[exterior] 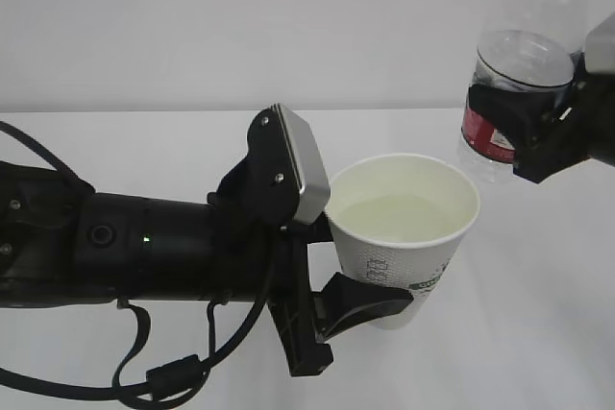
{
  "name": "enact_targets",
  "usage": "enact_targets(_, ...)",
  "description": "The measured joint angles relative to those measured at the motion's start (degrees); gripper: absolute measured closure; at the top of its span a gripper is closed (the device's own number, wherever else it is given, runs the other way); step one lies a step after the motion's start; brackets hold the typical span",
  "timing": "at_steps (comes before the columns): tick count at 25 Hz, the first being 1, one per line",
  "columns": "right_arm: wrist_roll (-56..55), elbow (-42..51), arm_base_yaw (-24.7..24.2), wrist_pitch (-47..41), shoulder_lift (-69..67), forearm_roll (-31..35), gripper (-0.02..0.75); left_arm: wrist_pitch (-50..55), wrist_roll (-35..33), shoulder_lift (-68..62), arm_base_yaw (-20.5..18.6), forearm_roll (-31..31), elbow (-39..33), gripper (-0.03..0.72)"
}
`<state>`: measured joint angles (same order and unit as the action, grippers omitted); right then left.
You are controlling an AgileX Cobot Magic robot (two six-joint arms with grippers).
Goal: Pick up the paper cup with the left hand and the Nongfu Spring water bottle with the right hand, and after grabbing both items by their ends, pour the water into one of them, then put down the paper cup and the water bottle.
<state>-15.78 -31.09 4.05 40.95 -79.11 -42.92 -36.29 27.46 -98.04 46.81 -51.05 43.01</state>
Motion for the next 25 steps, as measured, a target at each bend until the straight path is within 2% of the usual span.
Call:
enact_targets(8, 3.6, 5.5, 0.0, 0.5, 0.1, 9.9, 0.298, 0.0, 0.0, 0.0, 0.0, 0.0, 0.0, 0.196)
enact_targets(25, 14.5, 22.7, 0.0, 13.0, 0.5, 34.7, 0.298, 0.0, 0.0, 0.0, 0.0, 0.0, 0.0, 0.196)
